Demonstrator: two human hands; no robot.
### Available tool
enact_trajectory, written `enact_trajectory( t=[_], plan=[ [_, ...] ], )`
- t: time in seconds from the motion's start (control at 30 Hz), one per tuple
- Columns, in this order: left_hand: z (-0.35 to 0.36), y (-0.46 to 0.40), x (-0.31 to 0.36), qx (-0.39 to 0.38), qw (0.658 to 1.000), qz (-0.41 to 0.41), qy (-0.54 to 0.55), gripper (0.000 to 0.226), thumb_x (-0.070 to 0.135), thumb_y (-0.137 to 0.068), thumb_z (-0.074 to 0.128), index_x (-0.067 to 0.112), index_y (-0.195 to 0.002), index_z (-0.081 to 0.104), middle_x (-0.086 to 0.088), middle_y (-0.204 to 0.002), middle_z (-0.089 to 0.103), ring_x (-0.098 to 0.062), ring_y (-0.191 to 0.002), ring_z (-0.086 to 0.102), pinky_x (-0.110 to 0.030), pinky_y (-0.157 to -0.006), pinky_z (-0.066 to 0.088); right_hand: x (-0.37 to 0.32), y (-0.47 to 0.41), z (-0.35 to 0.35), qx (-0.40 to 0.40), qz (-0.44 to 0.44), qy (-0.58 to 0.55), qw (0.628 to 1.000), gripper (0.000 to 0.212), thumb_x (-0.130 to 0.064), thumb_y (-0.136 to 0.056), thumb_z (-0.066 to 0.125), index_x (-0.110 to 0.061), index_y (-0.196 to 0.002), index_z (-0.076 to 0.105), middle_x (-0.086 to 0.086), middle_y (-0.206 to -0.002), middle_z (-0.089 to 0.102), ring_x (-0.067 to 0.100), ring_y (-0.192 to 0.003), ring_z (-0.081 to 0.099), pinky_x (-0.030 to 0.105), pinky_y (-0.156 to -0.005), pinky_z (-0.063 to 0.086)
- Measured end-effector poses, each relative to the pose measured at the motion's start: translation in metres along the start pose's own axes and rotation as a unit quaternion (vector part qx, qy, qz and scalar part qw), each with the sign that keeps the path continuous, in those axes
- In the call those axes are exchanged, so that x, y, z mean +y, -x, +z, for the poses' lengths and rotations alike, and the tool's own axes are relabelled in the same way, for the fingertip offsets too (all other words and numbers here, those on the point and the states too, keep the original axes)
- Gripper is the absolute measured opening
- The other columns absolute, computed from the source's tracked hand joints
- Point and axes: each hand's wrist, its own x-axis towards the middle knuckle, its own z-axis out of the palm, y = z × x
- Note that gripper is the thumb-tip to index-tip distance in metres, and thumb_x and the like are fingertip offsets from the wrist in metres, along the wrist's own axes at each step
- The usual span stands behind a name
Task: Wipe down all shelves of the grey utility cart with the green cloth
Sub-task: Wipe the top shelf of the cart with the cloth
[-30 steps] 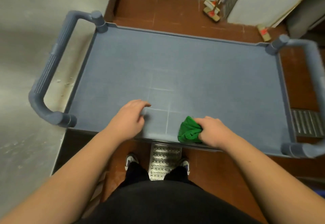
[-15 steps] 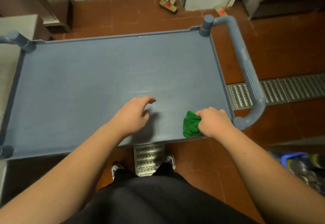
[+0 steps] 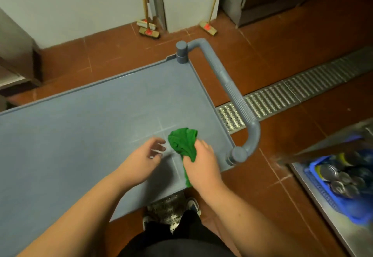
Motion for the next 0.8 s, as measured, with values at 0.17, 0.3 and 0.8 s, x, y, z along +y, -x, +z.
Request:
enact_trajectory(
  t=[0.17,0.3,0.8],
  plan=[
    [0.01,-0.013,-0.002,-0.018,0.981,-0.013,0.195,0.05,-0.013,-0.091,0.047,0.02,-0.128,0.048,-0.011,-0.1,0.065,-0.015,-0.086,0.067,-0.023,-0.076,0.054,-0.015,-0.015,0.024,0.033,-0.001,0.009,0.999,0.035,-0.016,-0.083,0.064,-0.014,-0.118,0.057,0.0,-0.119,0.056,0.018,-0.115,0.045,0.033,-0.102,0.041],
    [0.001,-0.028,-0.015,-0.005,0.971,0.001,0.24,0.053,-0.016,-0.09,0.045,0.02,-0.129,0.046,-0.017,-0.103,0.062,-0.01,-0.083,0.068,-0.019,-0.071,0.053,-0.028,-0.029,0.039,0.06,-0.015,0.031,0.998,0.029,-0.018,-0.081,0.064,-0.016,-0.109,0.058,-0.002,-0.113,0.055,0.018,-0.109,0.046,0.031,-0.097,0.041],
    [-0.163,-0.066,-0.112,0.023,0.994,0.027,0.107,0.061,0.004,-0.092,0.055,0.059,-0.113,0.041,0.029,-0.108,0.059,-0.006,-0.095,0.064,-0.011,-0.084,0.046,-0.089,-0.11,0.095,0.074,-0.067,0.058,0.993,0.051,-0.006,-0.066,0.061,-0.021,-0.113,0.071,-0.011,-0.109,0.066,0.015,-0.098,0.059,0.012,-0.092,0.038]
  ],
)
